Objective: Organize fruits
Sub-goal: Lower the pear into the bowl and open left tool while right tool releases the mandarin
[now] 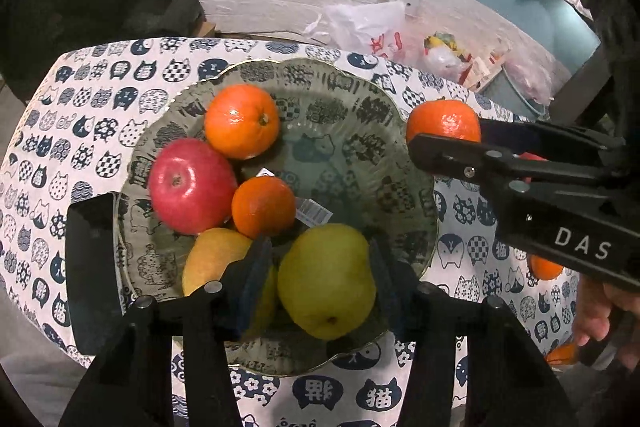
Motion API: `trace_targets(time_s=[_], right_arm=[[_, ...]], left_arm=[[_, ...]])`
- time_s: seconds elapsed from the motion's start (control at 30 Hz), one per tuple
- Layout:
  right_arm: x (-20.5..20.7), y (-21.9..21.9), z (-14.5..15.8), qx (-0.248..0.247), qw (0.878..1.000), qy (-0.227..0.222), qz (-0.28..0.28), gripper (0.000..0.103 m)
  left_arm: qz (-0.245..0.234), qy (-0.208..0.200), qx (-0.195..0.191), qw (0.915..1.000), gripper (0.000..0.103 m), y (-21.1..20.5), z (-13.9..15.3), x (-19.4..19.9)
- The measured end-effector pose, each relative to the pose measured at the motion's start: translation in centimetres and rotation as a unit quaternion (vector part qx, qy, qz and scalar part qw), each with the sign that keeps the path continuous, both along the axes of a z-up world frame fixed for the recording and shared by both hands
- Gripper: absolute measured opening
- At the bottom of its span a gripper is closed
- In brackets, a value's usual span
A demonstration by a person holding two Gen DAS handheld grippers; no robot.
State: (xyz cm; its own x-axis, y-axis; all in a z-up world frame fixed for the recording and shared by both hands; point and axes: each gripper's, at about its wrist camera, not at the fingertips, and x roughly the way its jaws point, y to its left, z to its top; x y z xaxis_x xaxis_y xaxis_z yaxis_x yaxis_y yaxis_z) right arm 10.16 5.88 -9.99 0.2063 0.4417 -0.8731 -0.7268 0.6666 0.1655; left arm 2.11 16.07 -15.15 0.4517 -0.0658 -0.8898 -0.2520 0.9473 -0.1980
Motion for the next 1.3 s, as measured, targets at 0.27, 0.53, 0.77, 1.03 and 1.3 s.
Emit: trace_targets(time_s=[0.27,0.53,0.77,1.03,1.3], right_arm=[[-0.3,1.8,-0.8,-0.002,1.0,0.009,0.015,0.047],[-0.6,3.1,-2.5,-0.011,0.999,0.025,0.024,0.046],[-1.0,3.6,-3.6,-0.024,0.999,0.027,0.035,0.046],[-1.3,3.7,-3.9,-0.027,0.998,0.033,0.035,0.047],[-1.8,3.3,-3.4,-0.026,0.999,0.029,0.037,0.048]], left_arm=[[0.026,0.006,0.001,0.9996,0.054,1.6,-0.1,-0.8],[0.039,0.007,0.004,0.9992,0.061,2.7,-0.3,-1.5],[0.042,0.01,0.004,0.999,0.063,3.3,-0.4,-1.9],[0.043,0.012,0.003,0.999,0.064,3.6,-0.5,-2.2],[0.036,0.011,0.006,0.9993,0.065,3.2,-0.2,-2.3]])
